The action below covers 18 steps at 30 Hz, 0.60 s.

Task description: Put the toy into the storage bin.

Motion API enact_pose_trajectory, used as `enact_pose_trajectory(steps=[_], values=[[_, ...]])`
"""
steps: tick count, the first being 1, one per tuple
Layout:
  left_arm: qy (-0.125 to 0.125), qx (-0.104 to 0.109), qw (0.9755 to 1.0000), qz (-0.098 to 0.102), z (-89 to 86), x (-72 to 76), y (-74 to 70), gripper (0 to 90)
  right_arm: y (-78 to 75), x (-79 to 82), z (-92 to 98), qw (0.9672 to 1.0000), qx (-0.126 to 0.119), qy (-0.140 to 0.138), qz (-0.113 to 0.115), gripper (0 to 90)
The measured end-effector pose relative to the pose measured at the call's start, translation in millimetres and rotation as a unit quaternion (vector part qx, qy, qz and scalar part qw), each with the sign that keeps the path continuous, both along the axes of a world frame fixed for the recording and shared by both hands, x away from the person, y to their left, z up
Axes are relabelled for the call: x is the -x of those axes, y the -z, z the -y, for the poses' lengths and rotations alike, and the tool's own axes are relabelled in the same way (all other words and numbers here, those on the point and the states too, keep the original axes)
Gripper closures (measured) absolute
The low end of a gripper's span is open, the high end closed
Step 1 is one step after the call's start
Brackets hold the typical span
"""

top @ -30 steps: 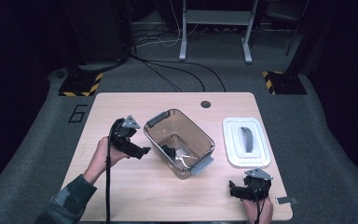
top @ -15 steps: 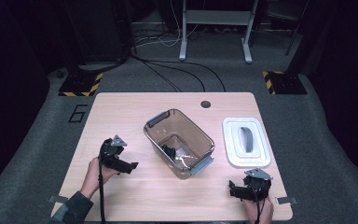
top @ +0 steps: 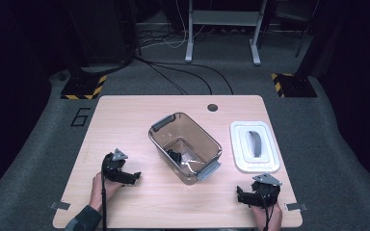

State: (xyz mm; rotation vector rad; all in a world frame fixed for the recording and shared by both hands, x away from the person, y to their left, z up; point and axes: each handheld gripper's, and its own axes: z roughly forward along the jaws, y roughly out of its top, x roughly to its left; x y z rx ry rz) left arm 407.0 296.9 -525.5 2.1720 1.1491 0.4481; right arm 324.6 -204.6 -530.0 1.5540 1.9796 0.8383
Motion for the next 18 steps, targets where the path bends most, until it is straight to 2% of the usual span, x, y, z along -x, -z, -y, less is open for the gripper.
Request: enact_pose_trajectory(steps=[3,18], values=[[-0.003,0.017,0.9996,0.023,-2.9,3.7,4.4,0.0,0.1,-0.1,0.2,1.0000,0.001,-0.001,0.001,0.2],[0.003,0.015,0.9996,0.023,-3.6,3.0,4.4,0.0,0.0,-0.1,0.0,1.0000,0.000,-0.002,0.001,0.2]])
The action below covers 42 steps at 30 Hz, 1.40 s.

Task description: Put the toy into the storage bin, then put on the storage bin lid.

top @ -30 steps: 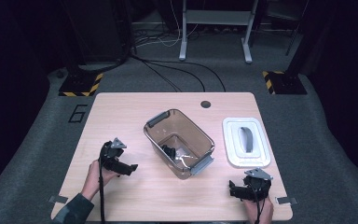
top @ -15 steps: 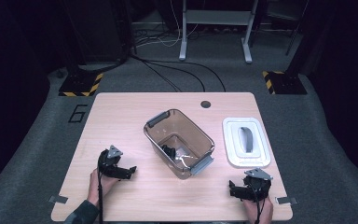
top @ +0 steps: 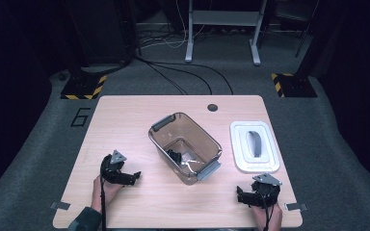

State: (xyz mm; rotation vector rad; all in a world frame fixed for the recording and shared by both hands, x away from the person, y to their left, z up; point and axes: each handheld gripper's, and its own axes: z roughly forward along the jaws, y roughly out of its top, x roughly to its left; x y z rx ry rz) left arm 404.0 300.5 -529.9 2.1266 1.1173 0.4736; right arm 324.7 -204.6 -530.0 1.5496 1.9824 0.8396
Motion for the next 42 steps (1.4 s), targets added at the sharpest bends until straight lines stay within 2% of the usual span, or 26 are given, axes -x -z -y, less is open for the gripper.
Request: enact_pose_trajectory(steps=[11,17,23,26,31,36,42], values=[[0.000,0.000,1.0000,0.001,0.1,0.2,0.1,0.0,-0.2,-0.1,0.0,1.0000,0.000,0.000,-0.001,0.2],[-0.001,-0.001,1.0000,0.001,0.2,0.2,-0.1,0.0,-3.3,-3.0,1.4,0.9998,0.001,-0.005,-0.016,0.8],[0.001,-0.002,1.0000,0.000,0.0,0.0,-0.2,0.0,-12.0,-7.9,6.0,0.9999,-0.008,0.001,-0.007,0.1],[0.001,-0.001,1.0000,0.000,0.2,0.1,0.0,0.0,-17.9,-15.1,8.1,0.9999,-0.008,-0.002,-0.011,0.0],[0.001,-0.002,1.0000,-0.001,0.1,0.1,-0.2,0.0,-27.6,-29.3,10.9,1.0000,-0.007,-0.002,-0.003,0.0],[0.000,0.001,1.0000,-0.001,0.4,0.2,0.0,0.0,-32.8,-49.0,12.1,0.9999,-0.011,-0.001,-0.004,0.0],[0.002,-0.002,1.0000,-0.001,0.1,-0.1,-0.2,0.0,-37.9,-71.8,13.2,1.0000,-0.004,0.003,-0.004,0.0]])
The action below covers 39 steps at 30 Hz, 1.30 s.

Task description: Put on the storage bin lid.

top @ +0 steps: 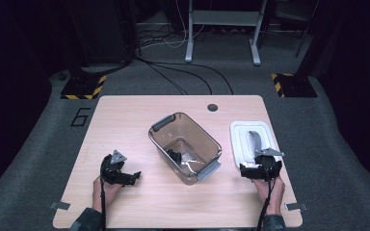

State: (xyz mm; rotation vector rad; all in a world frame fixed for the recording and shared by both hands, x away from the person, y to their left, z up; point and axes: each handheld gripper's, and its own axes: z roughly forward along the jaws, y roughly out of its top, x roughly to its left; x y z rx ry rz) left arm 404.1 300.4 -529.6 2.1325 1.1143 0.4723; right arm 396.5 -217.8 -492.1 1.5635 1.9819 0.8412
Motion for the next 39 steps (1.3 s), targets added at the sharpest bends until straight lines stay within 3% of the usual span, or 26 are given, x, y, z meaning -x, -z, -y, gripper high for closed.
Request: enact_pose_trajectory(steps=[9,13,23,32,33,35,39], values=[[0.001,-0.001,1.0000,0.001,0.0,-0.1,-0.1,0.0,-1.6,-37.9,9.4,0.9997,-0.003,0.022,-0.008,0.4],[0.001,-0.001,1.0000,0.001,-0.1,-0.2,-0.1,0.0,-0.5,-51.8,14.8,0.9994,-0.004,0.031,-0.011,4.8],[0.001,0.001,1.0000,0.002,0.4,-0.2,0.4,0.0,1.1,-76.0,27.0,0.9978,-0.020,0.063,-0.004,28.4],[0.001,0.002,1.0000,0.002,0.4,-0.3,0.2,0.0,9.0,-87.6,29.2,0.9966,-0.012,0.080,-0.015,55.8],[0.001,0.002,1.0000,0.002,0.4,-0.3,0.3,0.0,8.6,-87.5,29.4,0.9968,-0.013,0.078,-0.013,62.5],[0.002,0.002,1.0000,0.001,0.4,-0.3,0.2,0.0,7.0,-86.6,27.0,0.9963,-0.009,0.084,-0.012,63.8],[0.001,0.003,1.0000,0.001,0.4,-0.2,0.3,0.0,6.0,-84.9,27.8,0.9974,-0.015,0.069,-0.016,66.4]])
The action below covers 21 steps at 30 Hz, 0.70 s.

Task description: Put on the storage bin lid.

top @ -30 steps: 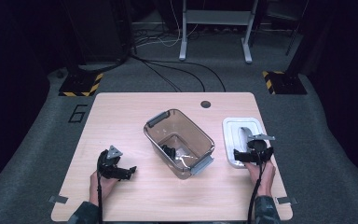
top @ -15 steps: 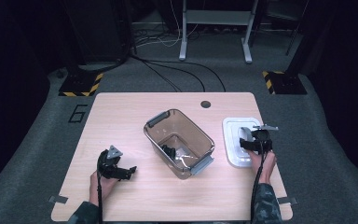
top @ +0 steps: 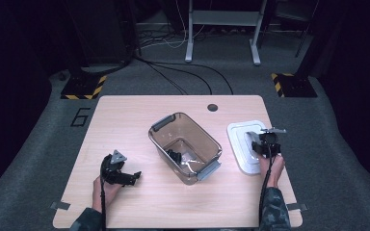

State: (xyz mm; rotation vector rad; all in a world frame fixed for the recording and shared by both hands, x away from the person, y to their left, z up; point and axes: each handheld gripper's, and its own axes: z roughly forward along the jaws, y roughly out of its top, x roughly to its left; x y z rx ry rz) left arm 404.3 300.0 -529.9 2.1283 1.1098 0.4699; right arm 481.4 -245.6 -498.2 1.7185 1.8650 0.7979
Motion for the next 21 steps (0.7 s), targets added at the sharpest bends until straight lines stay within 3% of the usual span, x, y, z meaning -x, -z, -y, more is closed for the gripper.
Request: enact_pose_trajectory(steps=[11,21], values=[[0.000,-0.001,1.0000,0.000,0.0,0.0,0.0,0.0,-9.7,11.3,-2.6,0.9997,-0.005,-0.018,0.013,66.7],[0.000,0.000,1.0000,0.000,-0.1,0.0,0.0,0.0,-27.7,20.4,-5.9,0.9988,-0.010,-0.036,0.033,66.7]])
